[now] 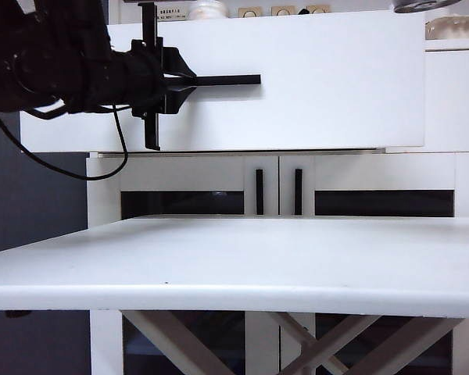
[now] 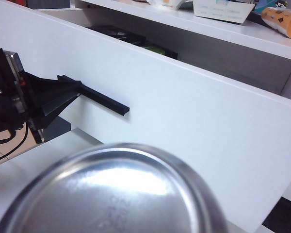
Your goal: Pick up a can of beer from the white table, open the left drawer, place the beer inside the drawer, and finally close the drawer.
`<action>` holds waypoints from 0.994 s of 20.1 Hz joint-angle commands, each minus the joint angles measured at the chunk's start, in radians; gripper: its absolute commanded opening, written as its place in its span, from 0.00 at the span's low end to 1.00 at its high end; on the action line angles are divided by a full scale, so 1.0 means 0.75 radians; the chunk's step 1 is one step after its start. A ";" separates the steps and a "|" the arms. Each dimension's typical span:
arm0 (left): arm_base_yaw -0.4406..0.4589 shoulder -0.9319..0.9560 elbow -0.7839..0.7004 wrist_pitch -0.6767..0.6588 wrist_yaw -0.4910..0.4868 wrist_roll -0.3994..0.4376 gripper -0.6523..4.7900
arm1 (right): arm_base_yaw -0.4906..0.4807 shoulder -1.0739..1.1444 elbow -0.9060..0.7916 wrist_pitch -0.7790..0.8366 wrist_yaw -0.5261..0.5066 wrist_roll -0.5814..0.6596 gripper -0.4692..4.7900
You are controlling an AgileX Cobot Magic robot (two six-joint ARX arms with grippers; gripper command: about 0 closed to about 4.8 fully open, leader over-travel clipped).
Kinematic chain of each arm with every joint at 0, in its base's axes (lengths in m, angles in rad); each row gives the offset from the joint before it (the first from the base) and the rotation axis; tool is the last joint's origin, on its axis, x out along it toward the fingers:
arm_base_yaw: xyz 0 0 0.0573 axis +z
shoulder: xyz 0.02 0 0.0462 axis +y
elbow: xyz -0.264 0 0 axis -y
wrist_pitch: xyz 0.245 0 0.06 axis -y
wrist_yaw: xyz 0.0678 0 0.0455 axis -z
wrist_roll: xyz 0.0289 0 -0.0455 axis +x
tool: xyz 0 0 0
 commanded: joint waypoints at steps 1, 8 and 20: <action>0.019 -0.055 -0.018 0.056 -0.075 0.087 0.11 | 0.003 -0.011 0.019 0.089 -0.007 -0.003 0.09; 0.009 -0.245 -0.262 0.054 -0.086 0.090 0.11 | 0.003 -0.010 0.019 0.095 -0.013 -0.003 0.09; -0.003 -0.598 -0.547 -0.047 -0.106 0.139 0.11 | 0.003 -0.012 0.036 0.095 -0.047 -0.003 0.09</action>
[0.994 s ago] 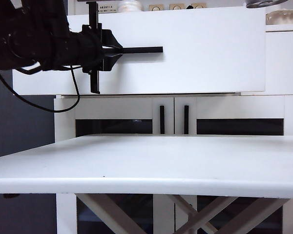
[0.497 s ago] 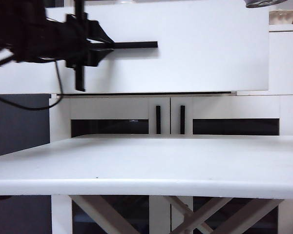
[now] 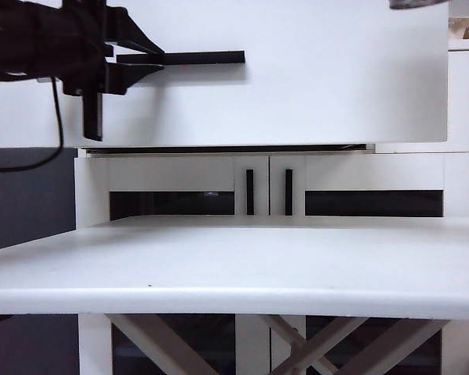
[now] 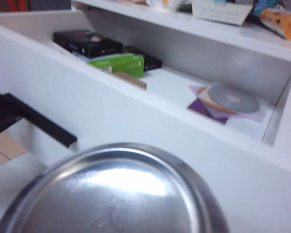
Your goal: Pick up a can of beer from the white table, open the left drawer, place the beer inside the drawer, and finally close the drawer.
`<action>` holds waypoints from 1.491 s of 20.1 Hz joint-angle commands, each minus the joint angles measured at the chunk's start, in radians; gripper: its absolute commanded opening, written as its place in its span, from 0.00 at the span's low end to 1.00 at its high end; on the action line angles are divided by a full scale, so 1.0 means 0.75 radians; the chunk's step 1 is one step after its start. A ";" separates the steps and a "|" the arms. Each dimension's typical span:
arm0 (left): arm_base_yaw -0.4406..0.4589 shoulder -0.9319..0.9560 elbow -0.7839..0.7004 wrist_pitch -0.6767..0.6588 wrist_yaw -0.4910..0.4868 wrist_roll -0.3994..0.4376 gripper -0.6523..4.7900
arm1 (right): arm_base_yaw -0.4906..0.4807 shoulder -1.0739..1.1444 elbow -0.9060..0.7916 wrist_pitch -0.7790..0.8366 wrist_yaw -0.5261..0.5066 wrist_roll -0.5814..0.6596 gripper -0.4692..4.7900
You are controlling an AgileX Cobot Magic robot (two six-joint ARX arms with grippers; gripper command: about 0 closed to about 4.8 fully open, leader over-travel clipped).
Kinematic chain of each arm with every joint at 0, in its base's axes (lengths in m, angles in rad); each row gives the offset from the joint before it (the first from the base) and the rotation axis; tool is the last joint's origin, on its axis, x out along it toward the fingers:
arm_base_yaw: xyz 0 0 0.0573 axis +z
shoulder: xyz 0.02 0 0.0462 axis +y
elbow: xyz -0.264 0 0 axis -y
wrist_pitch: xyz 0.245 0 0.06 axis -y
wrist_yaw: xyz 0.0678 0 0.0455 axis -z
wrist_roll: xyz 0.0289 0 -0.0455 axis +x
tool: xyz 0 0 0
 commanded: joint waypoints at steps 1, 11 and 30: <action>0.015 -0.094 -0.030 0.017 -0.142 0.097 0.11 | 0.003 -0.017 0.026 0.094 -0.010 -0.003 0.09; -0.020 -0.278 -0.155 -0.073 -0.169 0.096 0.11 | 0.003 -0.027 0.027 0.094 -0.034 -0.003 0.09; -0.020 -0.279 -0.145 0.252 0.868 -0.068 0.11 | 0.003 -0.032 0.028 0.208 -0.032 -0.003 0.09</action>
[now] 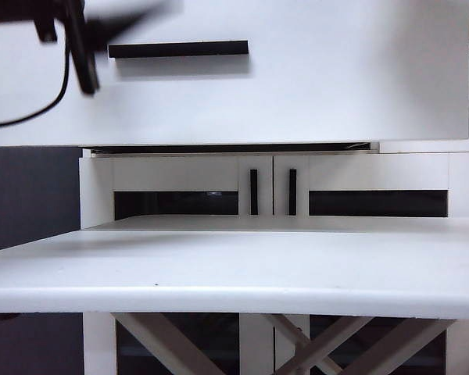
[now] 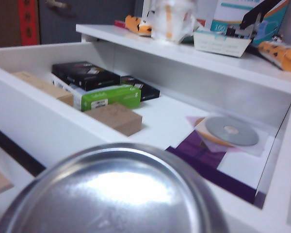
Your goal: Pick up a can of beer from the white table, open the left drawer, place the beer inside the drawer, and finally close the drawer.
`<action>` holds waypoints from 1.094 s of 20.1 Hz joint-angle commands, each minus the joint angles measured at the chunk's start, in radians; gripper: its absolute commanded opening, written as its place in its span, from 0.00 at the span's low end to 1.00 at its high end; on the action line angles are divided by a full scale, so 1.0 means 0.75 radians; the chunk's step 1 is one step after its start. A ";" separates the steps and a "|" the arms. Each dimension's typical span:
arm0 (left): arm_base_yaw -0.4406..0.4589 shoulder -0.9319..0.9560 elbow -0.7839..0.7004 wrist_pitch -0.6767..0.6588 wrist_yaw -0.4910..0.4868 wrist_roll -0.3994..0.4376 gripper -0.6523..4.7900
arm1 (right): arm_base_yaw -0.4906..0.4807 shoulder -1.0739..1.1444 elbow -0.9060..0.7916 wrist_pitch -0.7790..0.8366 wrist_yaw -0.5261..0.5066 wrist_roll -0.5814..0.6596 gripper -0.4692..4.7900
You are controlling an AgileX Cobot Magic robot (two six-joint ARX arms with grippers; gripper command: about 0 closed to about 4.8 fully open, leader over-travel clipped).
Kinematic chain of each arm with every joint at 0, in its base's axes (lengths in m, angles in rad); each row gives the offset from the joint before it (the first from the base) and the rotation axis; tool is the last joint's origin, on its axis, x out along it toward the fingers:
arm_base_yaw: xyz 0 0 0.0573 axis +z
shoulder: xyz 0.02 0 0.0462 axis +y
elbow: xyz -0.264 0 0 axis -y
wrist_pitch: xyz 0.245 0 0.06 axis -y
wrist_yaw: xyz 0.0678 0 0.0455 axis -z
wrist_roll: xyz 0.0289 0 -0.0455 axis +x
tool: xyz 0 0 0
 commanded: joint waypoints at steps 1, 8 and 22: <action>0.000 -0.004 0.031 0.222 0.015 -0.233 0.11 | 0.002 -0.005 0.019 0.129 -0.001 -0.002 0.09; 0.001 -0.004 0.462 0.058 0.157 -0.133 0.11 | 0.002 0.138 0.198 0.142 0.003 -0.002 0.09; 0.001 0.022 1.560 -2.063 -0.362 1.446 0.11 | 0.001 0.620 0.684 0.152 -0.002 -0.002 0.09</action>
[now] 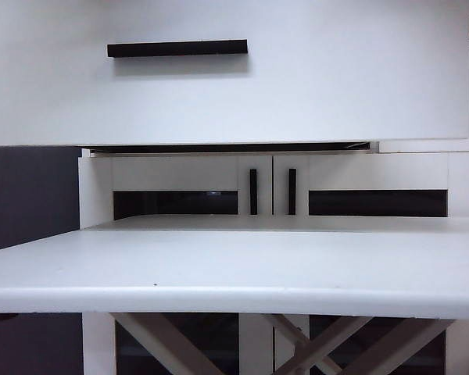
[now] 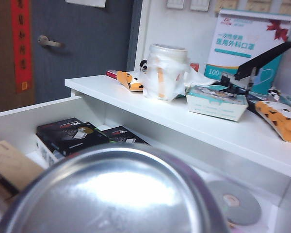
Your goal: Pick up a can of beer from the white table, open the left drawer, place the beer inside the drawer, and finally close the drawer.
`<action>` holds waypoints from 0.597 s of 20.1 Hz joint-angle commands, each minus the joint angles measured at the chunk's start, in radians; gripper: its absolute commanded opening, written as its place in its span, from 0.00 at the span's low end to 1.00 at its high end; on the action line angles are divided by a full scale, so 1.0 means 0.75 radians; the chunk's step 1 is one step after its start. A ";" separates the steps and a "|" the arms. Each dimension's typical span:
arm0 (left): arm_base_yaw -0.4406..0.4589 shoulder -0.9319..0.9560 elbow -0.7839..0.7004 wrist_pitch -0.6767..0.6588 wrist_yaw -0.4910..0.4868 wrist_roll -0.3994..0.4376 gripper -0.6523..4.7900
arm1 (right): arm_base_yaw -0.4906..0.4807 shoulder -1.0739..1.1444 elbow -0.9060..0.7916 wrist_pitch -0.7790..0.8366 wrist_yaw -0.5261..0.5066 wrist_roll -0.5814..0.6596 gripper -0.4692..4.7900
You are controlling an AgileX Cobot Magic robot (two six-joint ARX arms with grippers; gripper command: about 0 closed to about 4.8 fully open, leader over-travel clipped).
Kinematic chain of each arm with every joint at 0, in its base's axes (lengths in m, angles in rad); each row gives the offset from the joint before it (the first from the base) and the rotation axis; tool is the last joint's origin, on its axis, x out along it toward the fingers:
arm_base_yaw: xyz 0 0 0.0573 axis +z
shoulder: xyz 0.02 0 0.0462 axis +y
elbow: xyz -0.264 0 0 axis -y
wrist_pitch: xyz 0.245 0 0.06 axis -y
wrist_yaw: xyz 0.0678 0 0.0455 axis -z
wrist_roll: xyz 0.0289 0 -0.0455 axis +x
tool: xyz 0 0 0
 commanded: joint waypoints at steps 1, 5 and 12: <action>-0.003 0.014 0.110 -0.124 -0.122 0.199 0.11 | 0.001 0.125 0.144 0.090 -0.002 -0.002 0.09; -0.003 0.038 0.142 -0.145 -0.130 0.198 0.11 | -0.030 0.298 0.274 0.104 -0.002 -0.001 0.09; -0.003 0.039 0.145 -0.233 -0.147 0.284 0.11 | -0.126 0.556 0.412 0.070 -0.002 0.039 0.09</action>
